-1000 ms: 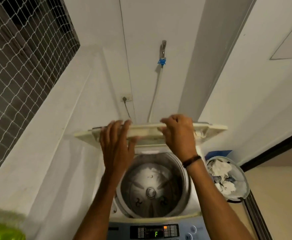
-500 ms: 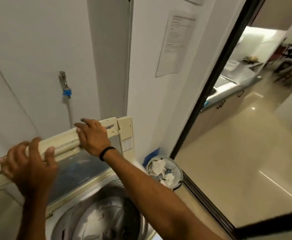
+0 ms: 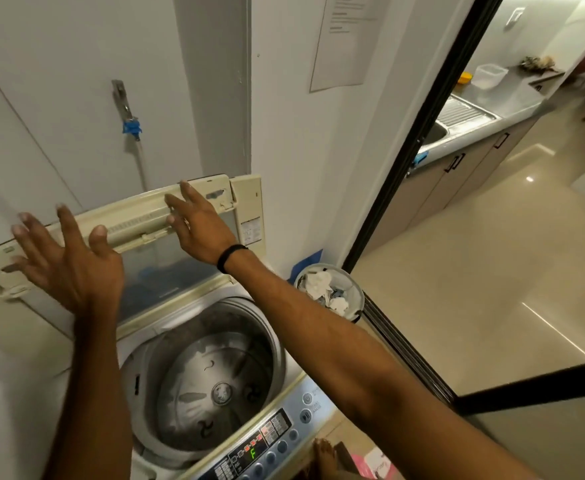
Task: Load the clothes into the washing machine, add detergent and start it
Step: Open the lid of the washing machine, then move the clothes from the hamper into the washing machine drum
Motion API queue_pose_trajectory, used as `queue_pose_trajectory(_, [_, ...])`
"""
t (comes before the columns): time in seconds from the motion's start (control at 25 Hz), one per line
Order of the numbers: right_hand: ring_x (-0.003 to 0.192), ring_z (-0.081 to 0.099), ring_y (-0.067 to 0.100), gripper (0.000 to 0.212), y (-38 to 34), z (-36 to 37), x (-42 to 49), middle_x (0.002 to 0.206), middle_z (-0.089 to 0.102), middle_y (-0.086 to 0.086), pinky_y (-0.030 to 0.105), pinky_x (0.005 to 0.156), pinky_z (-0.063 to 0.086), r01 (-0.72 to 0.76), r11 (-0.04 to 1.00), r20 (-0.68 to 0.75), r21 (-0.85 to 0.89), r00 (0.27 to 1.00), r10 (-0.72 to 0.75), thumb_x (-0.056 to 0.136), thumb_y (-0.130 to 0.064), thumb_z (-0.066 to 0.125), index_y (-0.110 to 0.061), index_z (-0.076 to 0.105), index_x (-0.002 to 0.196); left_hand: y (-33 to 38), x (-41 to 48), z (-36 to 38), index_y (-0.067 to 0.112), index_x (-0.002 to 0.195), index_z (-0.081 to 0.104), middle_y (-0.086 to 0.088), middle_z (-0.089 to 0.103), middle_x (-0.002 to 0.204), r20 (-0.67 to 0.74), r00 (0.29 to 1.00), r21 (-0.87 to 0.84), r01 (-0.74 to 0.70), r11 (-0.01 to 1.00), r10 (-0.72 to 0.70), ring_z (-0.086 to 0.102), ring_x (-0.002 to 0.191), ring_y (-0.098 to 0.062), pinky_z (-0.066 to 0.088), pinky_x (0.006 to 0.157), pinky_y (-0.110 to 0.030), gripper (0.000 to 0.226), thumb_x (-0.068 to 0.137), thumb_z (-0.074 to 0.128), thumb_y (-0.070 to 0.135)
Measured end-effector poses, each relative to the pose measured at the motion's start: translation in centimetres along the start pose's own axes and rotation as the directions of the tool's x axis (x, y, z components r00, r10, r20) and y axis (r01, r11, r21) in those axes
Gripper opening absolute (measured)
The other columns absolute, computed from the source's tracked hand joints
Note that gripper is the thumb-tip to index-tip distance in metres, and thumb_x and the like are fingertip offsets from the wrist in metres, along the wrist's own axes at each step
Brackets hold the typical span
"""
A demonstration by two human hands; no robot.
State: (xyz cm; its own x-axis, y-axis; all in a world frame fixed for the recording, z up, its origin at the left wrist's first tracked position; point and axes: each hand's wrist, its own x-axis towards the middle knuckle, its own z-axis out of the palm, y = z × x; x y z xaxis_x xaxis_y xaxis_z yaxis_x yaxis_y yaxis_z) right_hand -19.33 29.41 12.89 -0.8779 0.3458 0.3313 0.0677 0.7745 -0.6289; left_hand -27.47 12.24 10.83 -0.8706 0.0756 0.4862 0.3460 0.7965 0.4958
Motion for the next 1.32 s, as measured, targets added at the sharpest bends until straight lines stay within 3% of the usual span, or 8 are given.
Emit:
queue_pose_trajectory(0.24, [0.136, 0.040, 0.039, 0.037, 3.5, -5.4, -3.6, 0.140, 0.050, 0.029, 0.044, 0.112, 0.032, -0.069, 0.991, -0.082, 0.116, 0.993, 0.079, 0.098, -0.015, 0.053, -0.004, 0.058, 0.132, 5.6, -4.5, 0.5, 0.024, 0.156, 0.016, -0.021, 0.009, 0.162, -0.033, 0.969, -0.151, 0.236, 0.960, -0.244, 0.008, 0.150, -0.039, 0.011, 0.120, -0.042, 0.063, 0.099, 0.031, 0.045])
queue_pose_trajectory(0.4, [0.123, 0.054, 0.037, 0.031, 9.7, -10.6, -7.7, 0.126, 0.062, 0.025, 0.038, 0.103, 0.042, -0.118, 0.976, -0.126, 0.184, 0.982, 0.142, 0.095, -0.011, 0.056, 0.000, 0.065, 0.123, 12.5, -10.9, 1.8, 0.015, 0.154, 0.023, -0.022, 0.018, 0.160, -0.010, 0.965, -0.176, 0.256, 0.951, -0.261, 0.016, 0.148, -0.037, 0.014, 0.120, -0.041, 0.069, 0.095, 0.042, 0.044])
queue_pose_trajectory(0.6, [0.112, 0.062, 0.029, 0.028, 23.0, -17.3, -15.6, 0.121, 0.068, 0.015, 0.032, 0.097, 0.044, -0.374, 0.903, -0.014, 0.214, 0.923, 0.385, 0.097, -0.013, 0.051, -0.004, 0.067, 0.118, 23.3, -24.1, 8.0, 0.008, 0.136, 0.052, -0.017, 0.054, 0.138, 0.291, 0.942, -0.200, 0.231, 0.952, -0.167, 0.050, 0.128, -0.033, 0.038, 0.107, -0.040, 0.046, 0.094, 0.057, 0.027])
queue_pose_trajectory(0.8, [0.103, 0.064, 0.033, 0.026, 36.5, -19.8, -24.7, 0.111, 0.070, 0.018, 0.038, 0.089, 0.050, -0.703, 0.707, 0.185, 0.076, 0.707, 0.682, 0.096, -0.014, 0.051, -0.004, 0.070, 0.110, 30.4, -36.6, 14.3, 0.012, 0.107, 0.067, -0.011, 0.068, 0.114, 0.780, 0.617, -0.072, 0.255, 0.964, -0.104, 0.062, 0.105, -0.032, 0.045, 0.086, -0.033, 0.020, 0.093, 0.054, 0.020])
queue_pose_trajectory(1.0, [0.103, 0.064, 0.032, 0.027, 44.6, -19.0, -29.1, 0.112, 0.071, 0.016, 0.037, 0.090, 0.052, -0.872, 0.488, 0.253, 0.047, 0.483, 0.838, 0.093, -0.011, 0.054, -0.004, 0.071, 0.112, 32.6, -38.6, 24.7, 0.012, 0.095, 0.069, -0.003, 0.065, 0.092, 0.913, 0.388, 0.056, 0.195, 0.979, -0.130, 0.060, 0.088, -0.021, 0.043, 0.075, -0.028, 0.015, 0.090, 0.058, 0.021])
queue_pose_trajectory(1.12, [0.095, 0.067, 0.029, 0.025, 49.5, -17.1, -29.2, 0.107, 0.073, 0.013, 0.039, 0.087, 0.056, -0.921, 0.387, 0.290, 0.055, 0.385, 0.876, 0.092, -0.015, 0.054, -0.006, 0.072, 0.107, 33.2, -37.3, 34.7, 0.006, 0.072, 0.060, -0.015, 0.062, 0.079, 0.955, 0.249, 0.130, 0.137, 0.982, -0.161, 0.062, 0.081, -0.033, 0.046, 0.066, -0.037, 0.019, 0.088, 0.055, 0.016])
queue_pose_trajectory(1.24, [0.085, 0.069, 0.030, 0.021, 55.6, -14.2, -28.9, 0.096, 0.074, 0.014, 0.048, 0.079, 0.058, -0.959, 0.274, 0.292, 0.072, 0.283, 0.914, 0.092, -0.019, 0.055, -0.007, 0.072, 0.094, 32.2, -36.6, 46.5, -0.001, 0.102, 0.066, -0.023, 0.066, 0.106, 0.963, 0.096, 0.246, 0.071, 0.967, -0.252, 0.063, 0.099, -0.037, 0.049, 0.077, -0.038, 0.026, 0.090, 0.058, 0.021])
queue_pose_trajectory(1.32, [0.085, 0.070, 0.027, 0.018, 60.1, -11.6, -27.4, 0.096, 0.074, 0.010, 0.048, 0.079, 0.059, -0.971, 0.206, 0.289, 0.123, 0.234, 0.929, 0.093, -0.019, 0.057, -0.012, 0.073, 0.097, 31.3, -36.2, 54.2, 0.004, 0.130, 0.055, -0.018, 0.058, 0.131, 0.945, 0.080, 0.314, 0.057, 0.948, -0.317, 0.057, 0.117, -0.036, 0.050, 0.094, -0.042, 0.045, 0.093, 0.057, 0.030])
